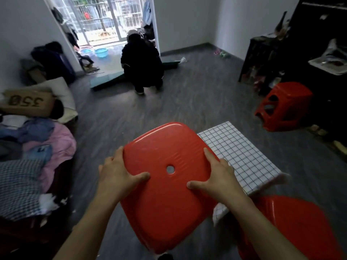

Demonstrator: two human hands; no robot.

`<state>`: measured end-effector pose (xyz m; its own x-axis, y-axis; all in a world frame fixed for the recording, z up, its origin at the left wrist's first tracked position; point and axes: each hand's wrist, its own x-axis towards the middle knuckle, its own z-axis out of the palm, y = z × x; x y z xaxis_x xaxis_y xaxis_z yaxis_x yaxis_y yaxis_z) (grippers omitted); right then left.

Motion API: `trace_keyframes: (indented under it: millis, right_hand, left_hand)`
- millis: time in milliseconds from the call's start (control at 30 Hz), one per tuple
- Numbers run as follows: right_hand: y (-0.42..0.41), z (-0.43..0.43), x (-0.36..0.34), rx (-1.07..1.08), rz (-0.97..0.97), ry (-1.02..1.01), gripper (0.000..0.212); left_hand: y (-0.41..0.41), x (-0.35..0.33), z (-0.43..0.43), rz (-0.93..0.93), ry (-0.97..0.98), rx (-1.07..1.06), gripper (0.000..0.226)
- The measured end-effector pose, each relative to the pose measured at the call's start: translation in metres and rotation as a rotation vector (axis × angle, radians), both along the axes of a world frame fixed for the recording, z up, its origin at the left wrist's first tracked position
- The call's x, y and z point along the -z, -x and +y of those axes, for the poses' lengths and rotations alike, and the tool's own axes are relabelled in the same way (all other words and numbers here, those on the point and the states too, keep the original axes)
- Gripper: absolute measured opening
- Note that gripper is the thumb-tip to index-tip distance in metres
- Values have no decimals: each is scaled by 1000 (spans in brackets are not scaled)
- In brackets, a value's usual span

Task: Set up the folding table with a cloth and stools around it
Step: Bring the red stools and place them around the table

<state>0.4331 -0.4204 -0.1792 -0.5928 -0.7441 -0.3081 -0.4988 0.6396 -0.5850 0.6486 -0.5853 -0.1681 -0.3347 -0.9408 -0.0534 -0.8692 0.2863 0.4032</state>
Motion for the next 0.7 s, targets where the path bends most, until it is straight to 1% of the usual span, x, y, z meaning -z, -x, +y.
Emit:
trace_keyframes:
  millis: [100,233,400,533,700]
  right_hand:
    - [-4,-54,19,-21,9,-63,131]
    - [-6,-124,50,-52,32,-121,130]
    - [1,-184,97,-101,59,-159,126]
    - [9,-221,159,-155,62,-168,126]
    - [29,-253,260,-234,46,-164,123]
  left_hand:
    - [-9,28,-44,-28,-68,-39,122]
    - [-15,67,-102,-21,-168,-74,125]
    - [-16,121,-148,-20,-252,-97,130]
    - [-15,179,-171,-22,-325,-159,134]
    - [-5,272,-188,-15,-370,-247,131]
